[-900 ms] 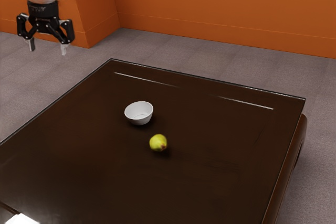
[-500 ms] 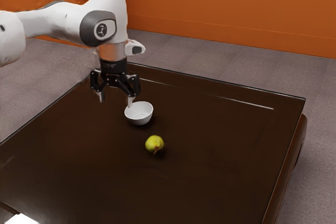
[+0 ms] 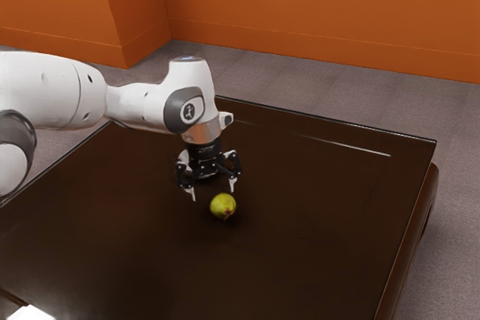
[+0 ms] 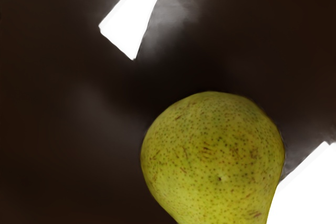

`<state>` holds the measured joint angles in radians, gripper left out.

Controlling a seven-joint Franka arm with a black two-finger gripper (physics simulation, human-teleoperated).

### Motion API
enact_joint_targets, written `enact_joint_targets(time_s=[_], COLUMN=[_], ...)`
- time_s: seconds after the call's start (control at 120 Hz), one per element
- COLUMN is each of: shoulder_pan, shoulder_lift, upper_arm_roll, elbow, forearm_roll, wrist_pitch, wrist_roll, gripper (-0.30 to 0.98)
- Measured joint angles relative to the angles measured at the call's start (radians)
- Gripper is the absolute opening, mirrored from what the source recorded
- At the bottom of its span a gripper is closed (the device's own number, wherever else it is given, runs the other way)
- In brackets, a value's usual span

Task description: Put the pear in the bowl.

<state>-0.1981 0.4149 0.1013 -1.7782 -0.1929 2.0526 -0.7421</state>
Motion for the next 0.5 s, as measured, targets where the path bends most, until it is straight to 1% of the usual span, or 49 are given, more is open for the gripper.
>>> enact_joint_targets(time_s=[0.333, 0.5], shoulder_pan=[-0.006, -0.006], shoulder_lift=[0.079, 0.087], upper_arm_roll=[-0.001, 0.0], elbow=[0.005, -0.001], forearm_roll=[-0.04, -0.035], wrist_pitch=[0.117, 0.144], wrist_roll=[-0.168, -0.16], gripper=[0.69, 0.69])
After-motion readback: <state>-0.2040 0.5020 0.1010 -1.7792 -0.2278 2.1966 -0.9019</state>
